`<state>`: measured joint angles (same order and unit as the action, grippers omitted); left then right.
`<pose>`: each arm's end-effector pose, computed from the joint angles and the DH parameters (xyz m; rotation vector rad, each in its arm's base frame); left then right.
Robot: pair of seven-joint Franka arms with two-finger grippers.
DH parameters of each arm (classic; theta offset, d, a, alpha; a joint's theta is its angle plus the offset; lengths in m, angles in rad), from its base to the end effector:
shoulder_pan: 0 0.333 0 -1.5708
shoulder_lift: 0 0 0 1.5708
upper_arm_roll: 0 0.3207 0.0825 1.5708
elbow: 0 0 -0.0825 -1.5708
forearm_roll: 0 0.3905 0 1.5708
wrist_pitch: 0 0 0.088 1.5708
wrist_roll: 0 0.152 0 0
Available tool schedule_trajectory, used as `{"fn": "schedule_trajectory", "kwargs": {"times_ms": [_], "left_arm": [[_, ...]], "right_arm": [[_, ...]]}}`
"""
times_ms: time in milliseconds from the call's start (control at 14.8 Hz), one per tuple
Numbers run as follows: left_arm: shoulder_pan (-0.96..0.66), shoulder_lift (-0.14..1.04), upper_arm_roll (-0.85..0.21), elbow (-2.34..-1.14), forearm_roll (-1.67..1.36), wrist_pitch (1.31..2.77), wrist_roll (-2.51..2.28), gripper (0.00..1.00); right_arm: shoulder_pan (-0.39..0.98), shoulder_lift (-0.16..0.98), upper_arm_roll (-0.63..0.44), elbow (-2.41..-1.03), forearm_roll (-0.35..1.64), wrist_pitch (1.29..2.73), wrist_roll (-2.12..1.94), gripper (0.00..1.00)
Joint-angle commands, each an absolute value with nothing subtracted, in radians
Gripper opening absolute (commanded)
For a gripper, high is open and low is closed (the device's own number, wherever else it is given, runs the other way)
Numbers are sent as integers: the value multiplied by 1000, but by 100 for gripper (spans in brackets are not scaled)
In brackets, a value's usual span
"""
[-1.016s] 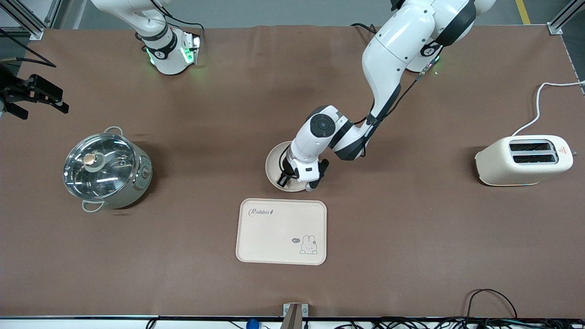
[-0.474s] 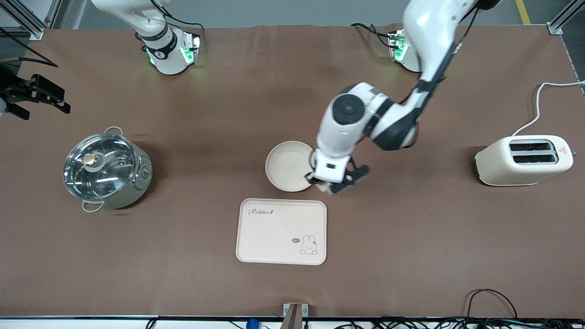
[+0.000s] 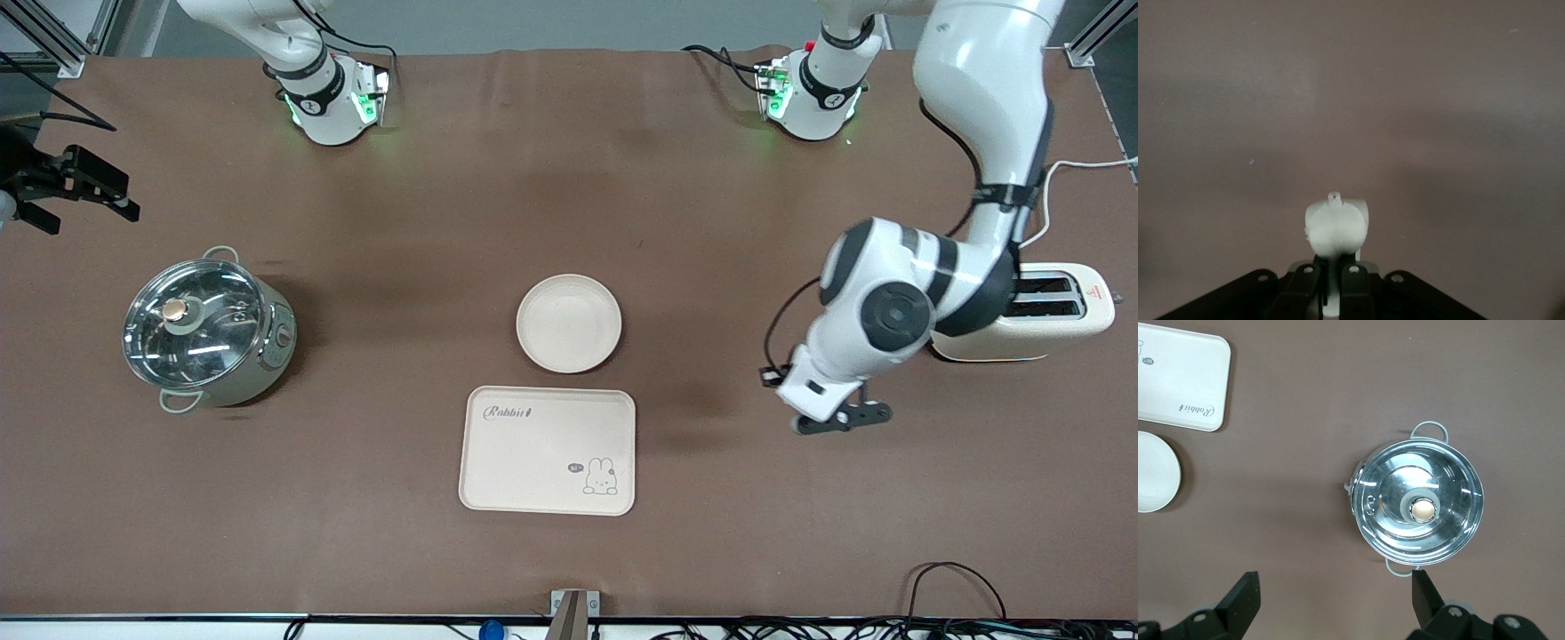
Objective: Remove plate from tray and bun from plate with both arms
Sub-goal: 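Carry the bun with the left gripper toward the toaster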
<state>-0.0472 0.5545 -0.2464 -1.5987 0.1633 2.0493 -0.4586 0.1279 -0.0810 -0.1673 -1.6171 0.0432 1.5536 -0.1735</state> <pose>0.6630 -0.1680 0.2650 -3.0928 -0.1756 0.1157 0.5343 -0.0178 0.6045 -3.0797 -0.2092 -0.0344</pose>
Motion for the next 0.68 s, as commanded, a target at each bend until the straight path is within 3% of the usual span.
{"fn": "schedule_trajectory", "kwargs": {"times_ms": [0,271,474,542,609], "left_arm": [[-20,626,-256,-1597,176,2074,-425,22],[18,699,-256,-1595,183,2077,-419,43],[17,706,-255,-1592,189,2082,-419,53],[12,703,-255,-1589,190,2082,-419,65],[12,698,-256,-1583,190,2082,-410,94]], "right_arm": [[120,-87,-160,-1624,28,1563,-175,100],[120,-78,-160,-1624,28,1563,-175,100],[121,-74,-160,-1624,29,1560,-175,100],[123,-74,-160,-1624,28,1560,-175,100],[123,-74,-160,-1624,28,1556,-179,100]]}}
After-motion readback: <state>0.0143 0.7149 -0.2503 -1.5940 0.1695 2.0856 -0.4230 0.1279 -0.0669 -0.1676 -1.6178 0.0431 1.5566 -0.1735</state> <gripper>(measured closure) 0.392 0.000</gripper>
